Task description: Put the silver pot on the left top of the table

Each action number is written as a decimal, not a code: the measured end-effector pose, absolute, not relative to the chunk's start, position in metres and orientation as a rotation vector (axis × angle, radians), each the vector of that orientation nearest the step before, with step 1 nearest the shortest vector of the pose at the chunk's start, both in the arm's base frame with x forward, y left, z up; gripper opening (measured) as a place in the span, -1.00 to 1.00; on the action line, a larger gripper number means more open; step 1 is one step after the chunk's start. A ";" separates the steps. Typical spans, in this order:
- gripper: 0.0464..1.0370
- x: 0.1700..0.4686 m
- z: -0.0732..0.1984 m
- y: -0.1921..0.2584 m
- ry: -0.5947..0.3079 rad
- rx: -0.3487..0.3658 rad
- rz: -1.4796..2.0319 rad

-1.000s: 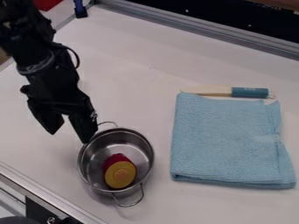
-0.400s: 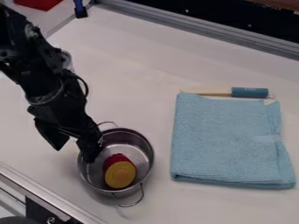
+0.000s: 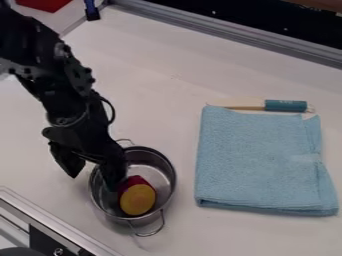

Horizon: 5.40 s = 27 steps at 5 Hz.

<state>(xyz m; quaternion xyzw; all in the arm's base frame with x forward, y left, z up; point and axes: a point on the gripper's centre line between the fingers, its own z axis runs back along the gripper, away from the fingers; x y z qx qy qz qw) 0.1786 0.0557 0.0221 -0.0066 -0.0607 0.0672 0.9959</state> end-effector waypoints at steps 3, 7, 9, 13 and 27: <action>0.27 0.180 0.008 0.054 -0.084 -0.006 0.157; -0.98 0.200 0.040 0.066 -0.022 -0.144 0.184; -0.98 0.240 0.077 0.081 -0.013 -0.249 0.315; -0.98 0.352 0.053 0.094 -0.108 -0.205 0.799; 0.92 0.303 0.069 0.039 -0.286 -0.169 0.218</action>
